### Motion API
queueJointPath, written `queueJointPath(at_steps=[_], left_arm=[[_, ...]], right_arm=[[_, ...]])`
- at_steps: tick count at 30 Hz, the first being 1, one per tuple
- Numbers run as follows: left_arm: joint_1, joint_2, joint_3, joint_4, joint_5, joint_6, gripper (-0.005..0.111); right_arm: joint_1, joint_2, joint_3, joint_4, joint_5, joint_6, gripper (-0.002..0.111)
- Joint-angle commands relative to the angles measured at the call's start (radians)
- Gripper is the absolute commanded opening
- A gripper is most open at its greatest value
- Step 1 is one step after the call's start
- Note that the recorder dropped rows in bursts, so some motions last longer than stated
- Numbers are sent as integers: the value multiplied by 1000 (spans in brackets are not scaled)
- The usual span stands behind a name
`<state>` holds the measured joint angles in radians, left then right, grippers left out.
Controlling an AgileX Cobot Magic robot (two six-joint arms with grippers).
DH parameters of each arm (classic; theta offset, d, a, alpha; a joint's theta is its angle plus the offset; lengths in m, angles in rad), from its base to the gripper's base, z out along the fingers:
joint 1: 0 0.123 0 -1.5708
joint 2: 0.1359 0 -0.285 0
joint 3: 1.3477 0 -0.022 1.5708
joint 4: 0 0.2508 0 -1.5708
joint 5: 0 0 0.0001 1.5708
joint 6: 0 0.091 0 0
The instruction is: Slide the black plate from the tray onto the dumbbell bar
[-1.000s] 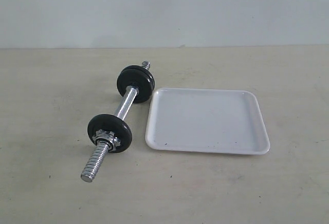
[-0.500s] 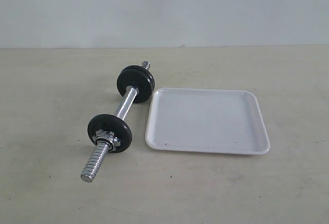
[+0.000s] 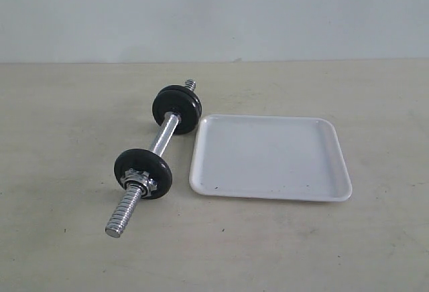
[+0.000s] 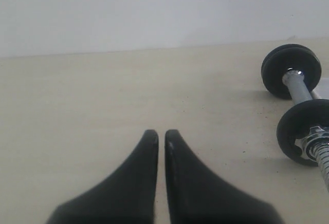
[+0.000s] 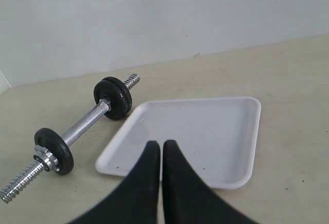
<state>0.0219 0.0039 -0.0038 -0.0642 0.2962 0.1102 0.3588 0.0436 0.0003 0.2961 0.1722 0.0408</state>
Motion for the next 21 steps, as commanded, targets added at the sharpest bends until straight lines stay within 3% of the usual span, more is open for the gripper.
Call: queueJointPath(at_steps=[1,21], left_arm=[[-8,-4,4,-3,6,-5,4],[-11,-4,4,-3,4,-5,4]], right_arm=[[0,0,0,-1,-10,1,0],[0,0,0,6,-25,1,0]])
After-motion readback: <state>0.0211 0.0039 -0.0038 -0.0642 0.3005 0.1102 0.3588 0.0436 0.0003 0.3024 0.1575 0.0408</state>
